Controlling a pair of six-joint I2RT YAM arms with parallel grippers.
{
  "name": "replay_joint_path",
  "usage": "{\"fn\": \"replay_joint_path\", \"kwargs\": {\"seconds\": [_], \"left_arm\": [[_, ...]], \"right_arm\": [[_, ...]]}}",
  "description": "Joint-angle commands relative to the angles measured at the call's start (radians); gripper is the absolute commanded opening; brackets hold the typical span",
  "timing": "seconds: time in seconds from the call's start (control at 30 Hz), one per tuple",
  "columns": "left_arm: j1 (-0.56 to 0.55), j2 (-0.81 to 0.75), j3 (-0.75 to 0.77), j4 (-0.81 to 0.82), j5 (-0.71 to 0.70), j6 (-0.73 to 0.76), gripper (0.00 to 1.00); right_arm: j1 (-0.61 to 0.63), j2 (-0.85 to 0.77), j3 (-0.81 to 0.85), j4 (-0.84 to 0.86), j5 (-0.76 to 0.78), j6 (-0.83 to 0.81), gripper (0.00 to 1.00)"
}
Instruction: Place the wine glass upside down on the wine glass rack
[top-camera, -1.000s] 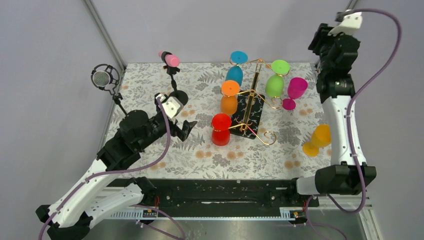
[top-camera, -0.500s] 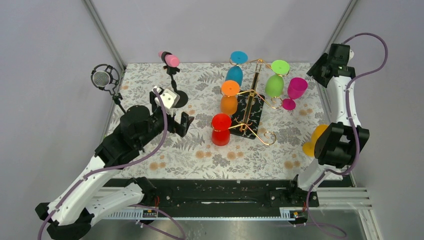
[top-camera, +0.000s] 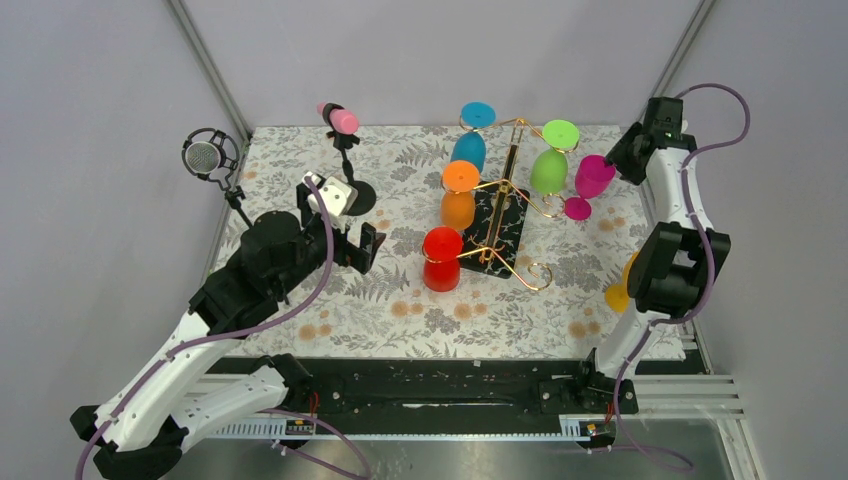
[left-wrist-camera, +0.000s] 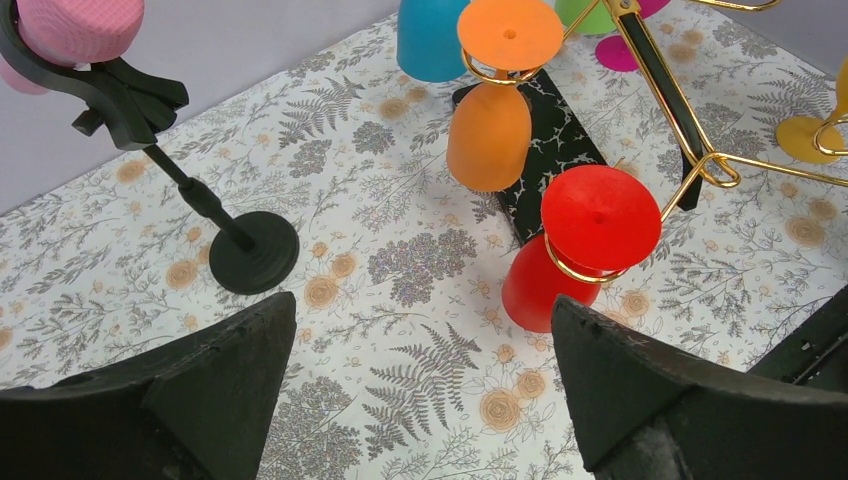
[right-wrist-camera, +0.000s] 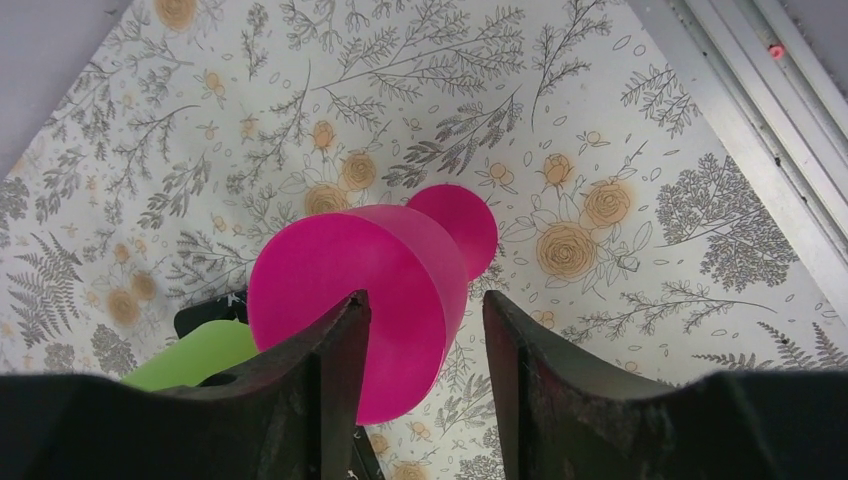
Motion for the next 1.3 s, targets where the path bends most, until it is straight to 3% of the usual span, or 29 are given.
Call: {"fn": "replay_joint_path", "kwargs": {"seconds": [0.0,0.17,0.27,0.43,0.6,0.77,0.87,1.03,1.13,1.27], "left_arm": [[-0.001,-0.007,0.02,0.021,-0.011,-0.014,0.99],[-0.003,-0.007,0.015,0.021,-0.008,-0.016,0.99],[-0.003,-0.007,0.005,0.025,0.0,-0.023,0.99],[-0.003,0.006,0.008,0.028,0.026,-0.03,0.99],[-0.002,0.004,0.004,0.043,0.022,-0.044,0.99],[-0.002,0.006,0.013,0.046,0.063,-0.05,0.99],[-0.003,0.014,0.028,0.051,0.133,-0.047,0.99],[-0.002,-0.019,-0.014,0.16,0.2,-0.043,0.99],[-0.003,-0.042,-0.026,0.218,0.198,-0.041,0.99],[-0.002,-0.044,-0.032,0.287,0.203,-0.009,0.99]], "right_arm": [[0.003,0.029,0.046,-0.001,-0.028,0.009,0.52],[0.004,0.059,0.053,-0.035,0.014,-0.027,0.43],[0.004,0.058,0.047,-0.045,0.039,-0.031,0.32],[0.006,0.048,0.104,-0.081,0.063,-0.038,0.0],[0.038,0.022,0.192,-0.14,0.261,-0.11,0.0],[0.068,-0.206,0.012,0.138,0.399,-0.198,0.0],[0.093,-0.351,-0.149,0.409,0.307,-0.315,0.0],[0.114,-0.527,-0.256,0.576,0.217,-0.306,0.0],[0.131,-0.644,-0.355,0.785,0.171,-0.317,0.0],[0.146,-0.725,-0.346,0.798,-0.037,-0.291,0.0]]}}
